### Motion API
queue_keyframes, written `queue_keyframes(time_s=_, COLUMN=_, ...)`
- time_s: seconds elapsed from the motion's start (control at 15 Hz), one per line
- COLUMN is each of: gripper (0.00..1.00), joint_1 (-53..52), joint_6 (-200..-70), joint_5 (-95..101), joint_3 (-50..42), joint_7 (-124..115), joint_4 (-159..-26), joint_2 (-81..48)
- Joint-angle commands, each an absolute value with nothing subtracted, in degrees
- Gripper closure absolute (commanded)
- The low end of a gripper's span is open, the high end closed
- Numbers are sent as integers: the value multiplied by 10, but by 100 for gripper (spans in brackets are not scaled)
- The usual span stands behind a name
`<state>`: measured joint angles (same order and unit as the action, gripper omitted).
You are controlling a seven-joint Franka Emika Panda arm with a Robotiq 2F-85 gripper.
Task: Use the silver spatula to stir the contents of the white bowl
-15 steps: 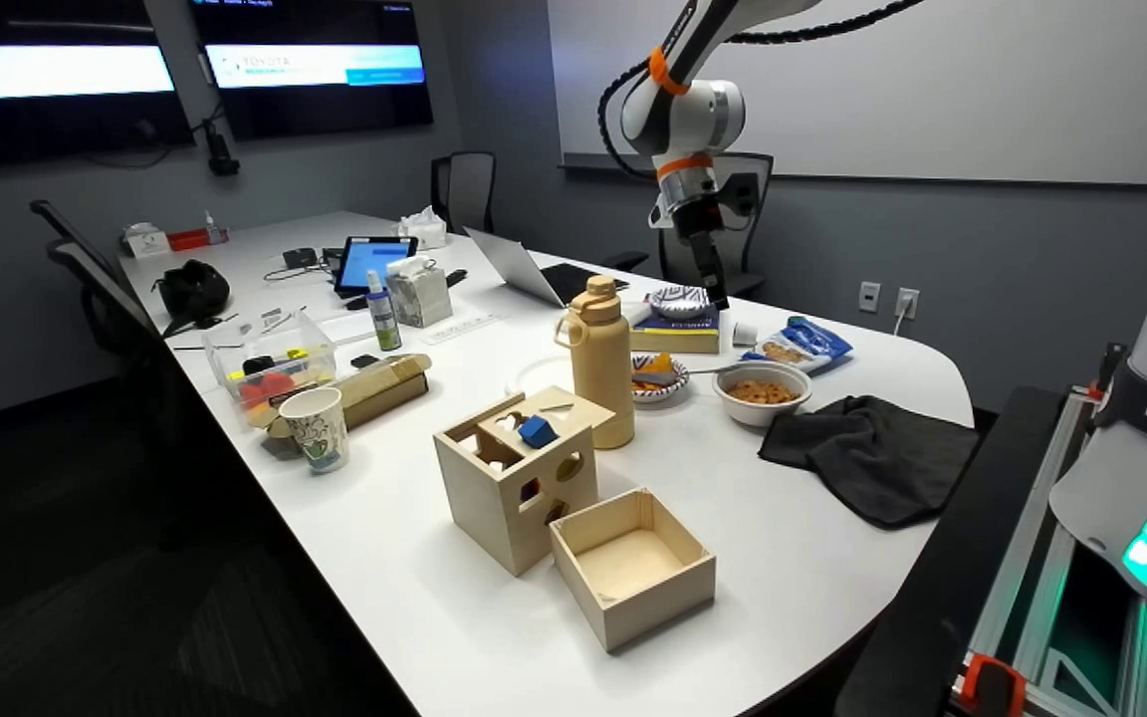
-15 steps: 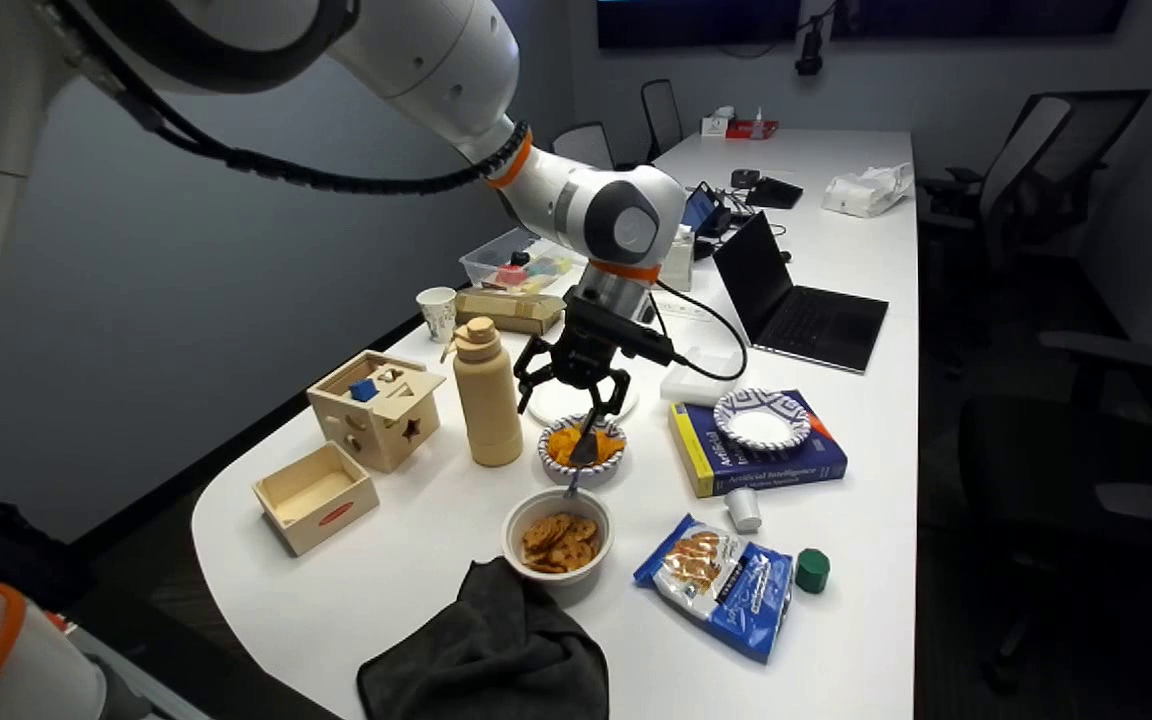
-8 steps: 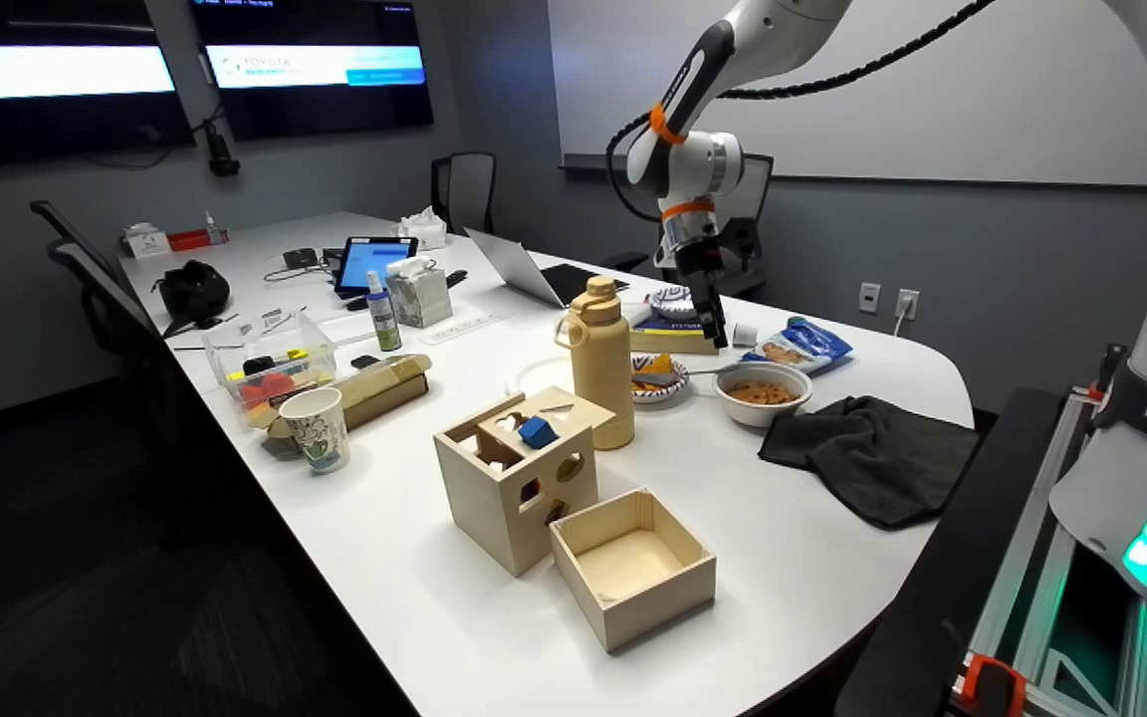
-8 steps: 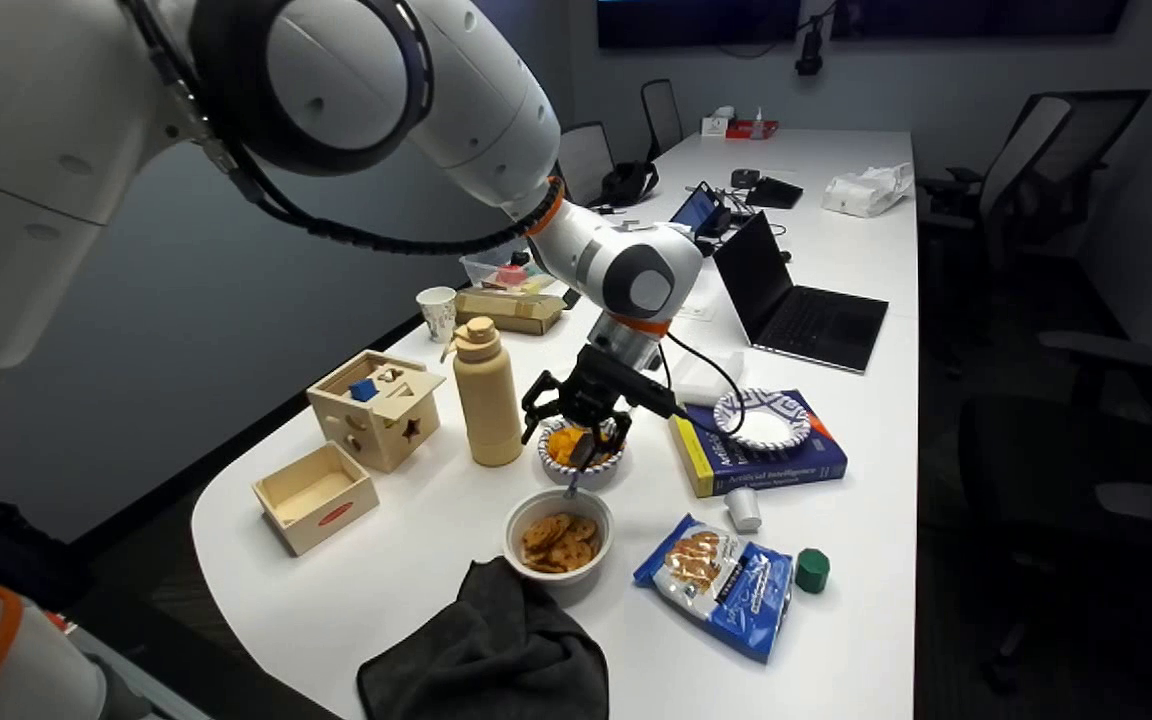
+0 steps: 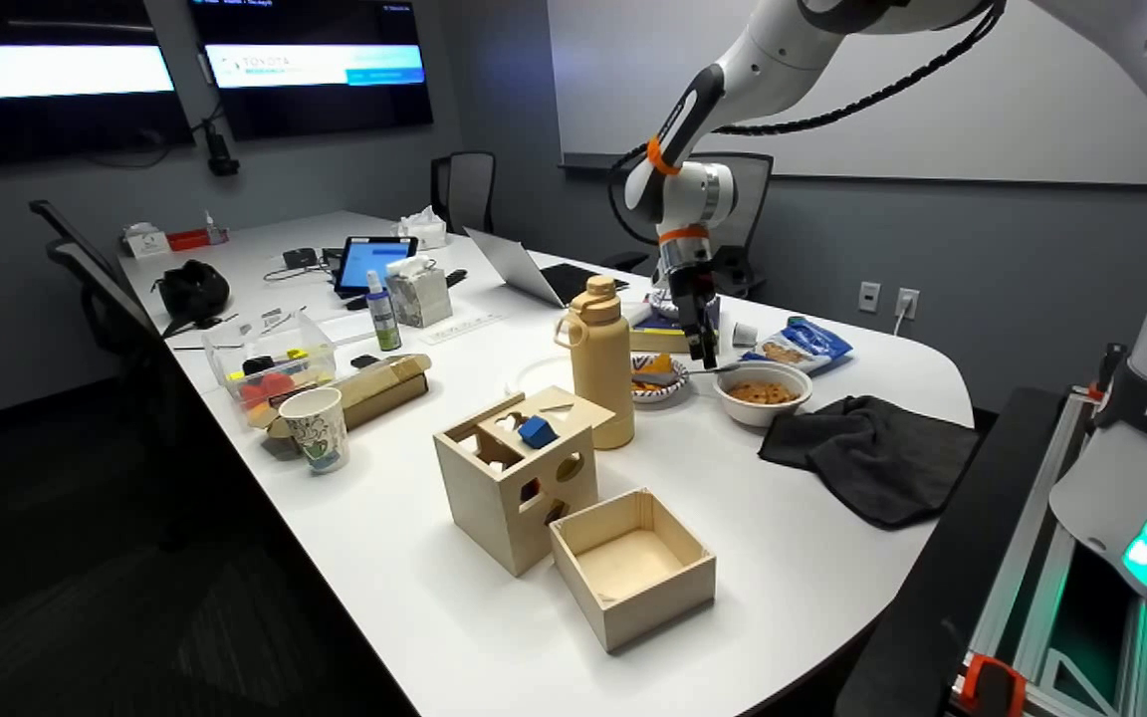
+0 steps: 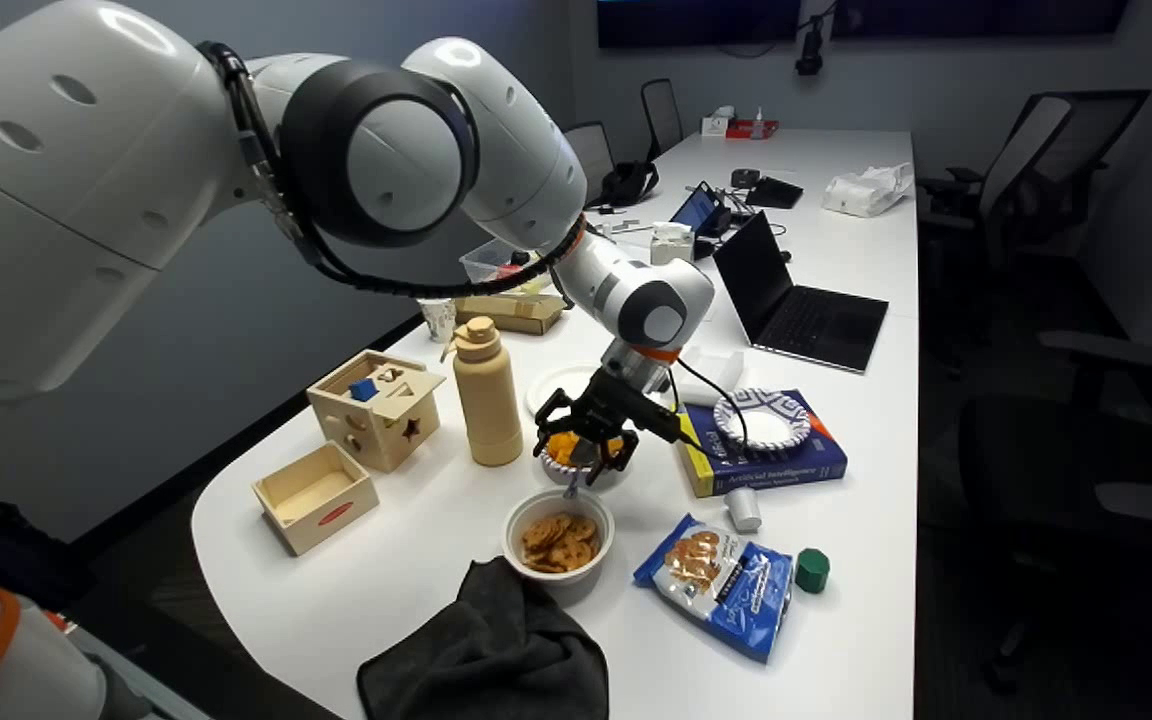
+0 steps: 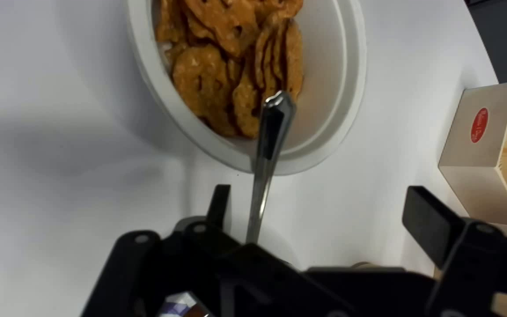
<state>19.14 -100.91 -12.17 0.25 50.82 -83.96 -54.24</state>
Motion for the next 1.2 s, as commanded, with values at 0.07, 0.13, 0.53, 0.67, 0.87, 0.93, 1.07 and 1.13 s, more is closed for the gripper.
queue_keyframes(time_s=0.07, gripper=0, joint_1=209, joint_6=-979, joint_5=-133, joint_3=16, joint_7=500, joint_4=-777, joint_2=-590)
queue_keyframes(time_s=0.13, gripper=0, joint_1=212, joint_6=-975, joint_5=-134, joint_3=17, joint_7=502, joint_4=-771, joint_2=-596)
queue_keyframes(time_s=0.53, gripper=0, joint_1=224, joint_6=-909, joint_5=-132, joint_3=27, joint_7=514, joint_4=-732, joint_2=-621)
queue_keyframes(time_s=0.67, gripper=0, joint_1=227, joint_6=-888, joint_5=-133, joint_3=28, joint_7=513, joint_4=-719, joint_2=-627)
queue_keyframes(time_s=0.87, gripper=0, joint_1=226, joint_6=-867, joint_5=-134, joint_3=29, joint_7=512, joint_4=-704, joint_2=-637)
queue_keyframes(time_s=0.93, gripper=0, joint_1=226, joint_6=-862, joint_5=-135, joint_3=30, joint_7=512, joint_4=-698, joint_2=-642)
queue_keyframes(time_s=1.07, gripper=0, joint_1=225, joint_6=-855, joint_5=-136, joint_3=32, joint_7=508, joint_4=-688, joint_2=-653)
queue_keyframes(time_s=1.13, gripper=0, joint_1=225, joint_6=-853, joint_5=-137, joint_3=34, joint_7=508, joint_4=-682, joint_2=-659)
